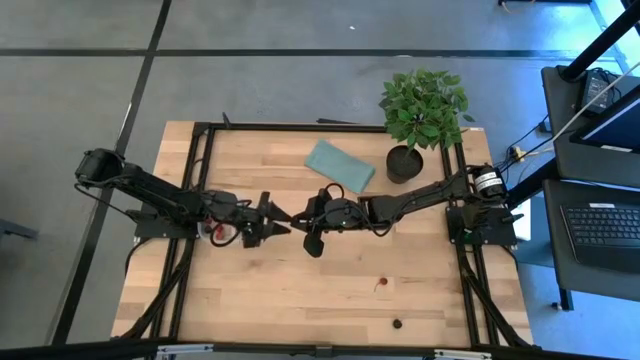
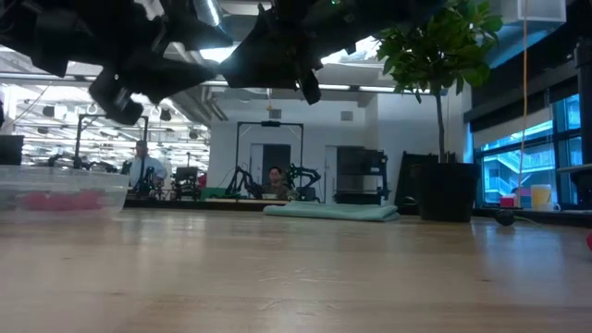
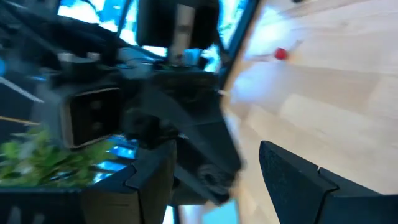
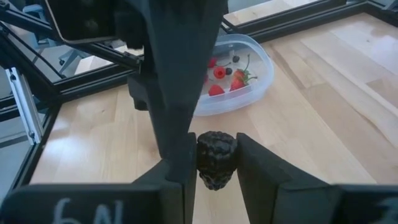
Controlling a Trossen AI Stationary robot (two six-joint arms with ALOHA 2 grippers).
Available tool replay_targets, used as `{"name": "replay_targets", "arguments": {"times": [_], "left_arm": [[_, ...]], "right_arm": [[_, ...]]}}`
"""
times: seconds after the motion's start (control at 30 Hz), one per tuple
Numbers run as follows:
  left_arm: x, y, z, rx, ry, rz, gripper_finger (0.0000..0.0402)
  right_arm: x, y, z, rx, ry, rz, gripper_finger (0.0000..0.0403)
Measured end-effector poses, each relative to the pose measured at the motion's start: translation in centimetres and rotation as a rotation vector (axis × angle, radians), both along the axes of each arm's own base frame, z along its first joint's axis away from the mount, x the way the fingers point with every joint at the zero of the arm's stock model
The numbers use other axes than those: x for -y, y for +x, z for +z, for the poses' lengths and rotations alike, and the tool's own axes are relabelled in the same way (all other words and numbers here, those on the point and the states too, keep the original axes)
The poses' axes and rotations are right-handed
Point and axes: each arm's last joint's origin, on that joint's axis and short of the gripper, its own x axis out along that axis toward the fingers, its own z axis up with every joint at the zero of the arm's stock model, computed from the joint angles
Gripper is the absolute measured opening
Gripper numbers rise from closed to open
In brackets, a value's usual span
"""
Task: Pick and placing Produce into tupperware
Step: Put the blackberry into the transparent bin
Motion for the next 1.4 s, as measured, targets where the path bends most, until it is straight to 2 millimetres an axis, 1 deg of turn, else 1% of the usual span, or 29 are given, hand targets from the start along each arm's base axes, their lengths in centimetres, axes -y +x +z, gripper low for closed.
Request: {"name": "replay_targets", "arguments": {"times": [0.17, 0.3, 0.47, 0.67, 0.87, 1.0, 1.2, 1.4], "left_arm": [[-0.2, 0.1, 0.0, 0.004, -0.009, 0.015, 0.0224], [-0.5, 0.4, -0.6, -0.028, -0.018, 0.028, 0.0224], [-0.9, 1.1, -1.2, -0.014, -0.021, 0.05, 0.0224], [-0.9, 1.4, -1.0, 0.041, -0.029, 0.048, 0.0224], [-0.8, 1.4, -1.0, 0.036, -0.062, 0.051, 0.0221], [-0.8, 1.4, -1.0, 0.034, -0.085, 0.053, 0.0201], [-0.8, 1.4, -1.0, 0.029, -0.085, 0.049, 0.0154], [-0.9, 1.4, -1.0, 0.028, -0.093, -0.008, 0.0114]], "right_arm": [[0.0, 0.0, 0.1, 0.007, 0.001, 0.0, 0.0094], [0.0, 0.0, 0.1, 0.009, 0.002, 0.0, 0.0094], [0.0, 0.1, 0.1, 0.015, 0.003, 0.001, 0.0094], [0.0, 0.1, 0.1, 0.014, 0.002, 0.001, 0.0094], [0.0, 0.1, 0.1, 0.014, 0.001, 0.001, 0.0094], [0.0, 0.1, 0.1, 0.014, 0.0, 0.002, 0.0094], [0.0, 0.1, 0.2, 0.016, 0.0, 0.002, 0.0094], [0.0, 0.0, 0.2, 0.015, 0.002, 0.002, 0.0094]]}}
